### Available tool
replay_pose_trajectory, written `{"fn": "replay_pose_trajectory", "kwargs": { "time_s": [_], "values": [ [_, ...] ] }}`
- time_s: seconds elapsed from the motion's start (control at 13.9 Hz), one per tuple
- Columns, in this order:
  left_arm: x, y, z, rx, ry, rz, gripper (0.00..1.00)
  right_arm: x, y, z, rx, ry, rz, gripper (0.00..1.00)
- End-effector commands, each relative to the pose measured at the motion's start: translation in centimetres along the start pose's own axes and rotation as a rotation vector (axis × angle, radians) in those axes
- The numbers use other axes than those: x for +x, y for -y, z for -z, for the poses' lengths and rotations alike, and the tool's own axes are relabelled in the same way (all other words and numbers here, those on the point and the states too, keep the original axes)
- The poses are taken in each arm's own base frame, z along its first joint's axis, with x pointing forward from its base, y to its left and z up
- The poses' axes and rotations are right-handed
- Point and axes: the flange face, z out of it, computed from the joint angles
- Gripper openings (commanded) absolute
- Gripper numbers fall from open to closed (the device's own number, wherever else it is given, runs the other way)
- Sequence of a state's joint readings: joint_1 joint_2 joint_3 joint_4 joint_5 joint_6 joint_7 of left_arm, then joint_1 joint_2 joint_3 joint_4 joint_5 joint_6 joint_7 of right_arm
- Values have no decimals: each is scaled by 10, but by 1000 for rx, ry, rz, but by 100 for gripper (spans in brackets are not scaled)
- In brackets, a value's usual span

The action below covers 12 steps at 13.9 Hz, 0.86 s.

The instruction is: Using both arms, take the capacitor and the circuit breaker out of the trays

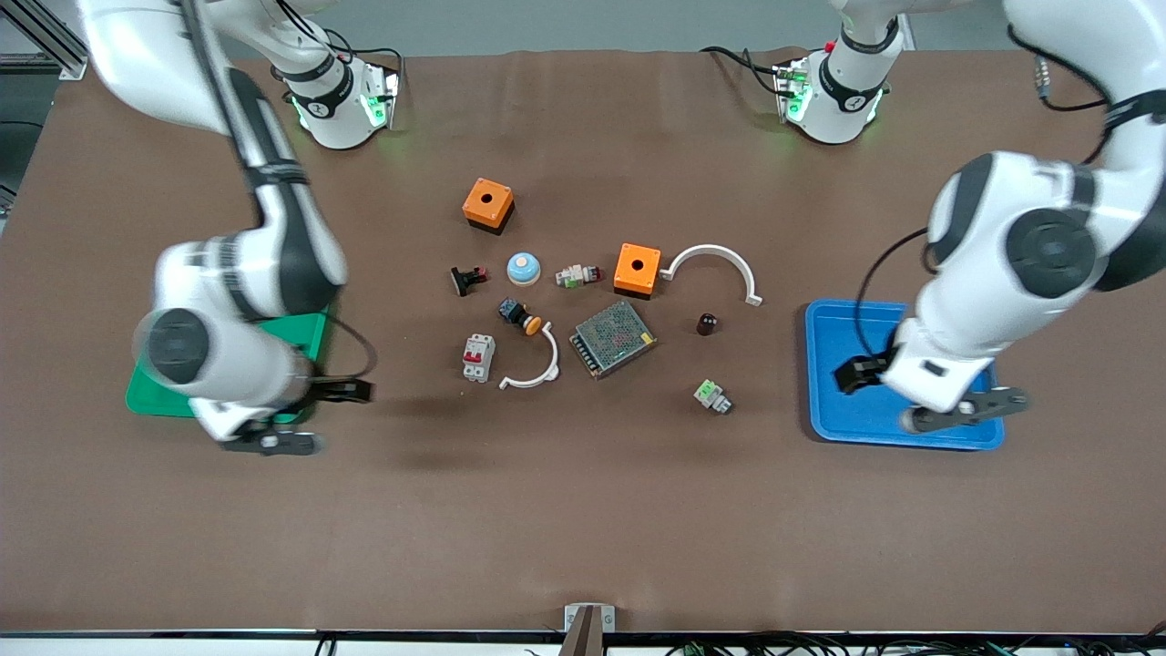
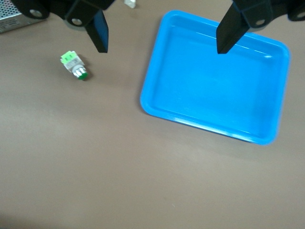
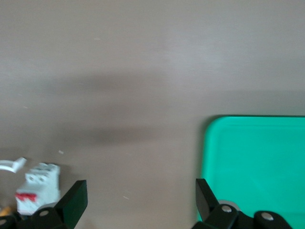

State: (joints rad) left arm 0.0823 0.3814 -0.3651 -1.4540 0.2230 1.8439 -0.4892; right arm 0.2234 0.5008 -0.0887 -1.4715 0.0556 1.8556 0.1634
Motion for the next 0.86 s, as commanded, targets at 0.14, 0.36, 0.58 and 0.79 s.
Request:
{"fn": "replay_pose_trajectory", "kwargs": {
  "time_s": [0.14,0.36,0.58,0.79],
  "values": [
    [-14,36,68,41,-11,-94,100,-11,-91,63,17,33,19,100],
    [-37,39,110,35,-12,-142,100,-13,-125,113,20,7,-1,100],
    [-66,43,139,41,8,-214,100,-17,-152,130,36,10,-36,100],
    [-95,68,159,8,50,-196,100,-32,-161,147,54,24,-45,100]
  ]
}}
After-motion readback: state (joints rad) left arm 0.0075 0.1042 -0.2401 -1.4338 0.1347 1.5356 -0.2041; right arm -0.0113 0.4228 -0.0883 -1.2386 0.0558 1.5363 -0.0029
